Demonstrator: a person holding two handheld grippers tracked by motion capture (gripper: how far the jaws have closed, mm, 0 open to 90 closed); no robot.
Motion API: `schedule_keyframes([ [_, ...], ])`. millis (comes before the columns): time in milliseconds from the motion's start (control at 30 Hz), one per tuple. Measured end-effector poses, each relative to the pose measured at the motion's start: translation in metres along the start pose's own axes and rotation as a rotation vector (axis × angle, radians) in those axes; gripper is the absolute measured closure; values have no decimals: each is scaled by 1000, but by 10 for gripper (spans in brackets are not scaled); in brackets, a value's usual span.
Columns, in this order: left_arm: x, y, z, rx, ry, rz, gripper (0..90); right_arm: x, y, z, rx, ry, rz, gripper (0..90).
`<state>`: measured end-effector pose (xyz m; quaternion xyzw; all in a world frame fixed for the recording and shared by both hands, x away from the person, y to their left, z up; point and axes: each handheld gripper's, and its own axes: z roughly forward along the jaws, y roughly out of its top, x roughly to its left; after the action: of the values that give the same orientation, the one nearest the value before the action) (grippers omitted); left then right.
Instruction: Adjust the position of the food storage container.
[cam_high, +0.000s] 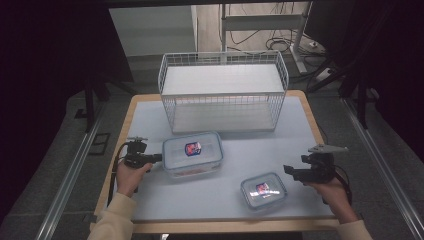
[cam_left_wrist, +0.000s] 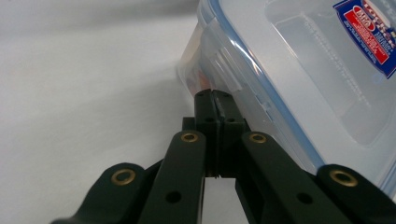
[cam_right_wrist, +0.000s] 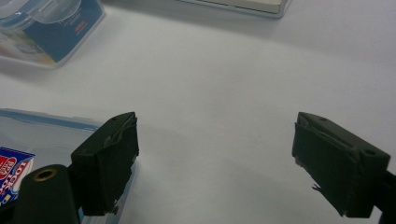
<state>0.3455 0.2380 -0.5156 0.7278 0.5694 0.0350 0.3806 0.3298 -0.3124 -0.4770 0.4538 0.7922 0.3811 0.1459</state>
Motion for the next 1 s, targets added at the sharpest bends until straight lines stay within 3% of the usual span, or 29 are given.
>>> schedule_keyframes([
  [633,-44,23,36,46,-46,88,897,0,0,0,0,3,15,143],
  [1000,-69,40,62,50,-61,124,897,-1,0,1,2,3,8,143],
])
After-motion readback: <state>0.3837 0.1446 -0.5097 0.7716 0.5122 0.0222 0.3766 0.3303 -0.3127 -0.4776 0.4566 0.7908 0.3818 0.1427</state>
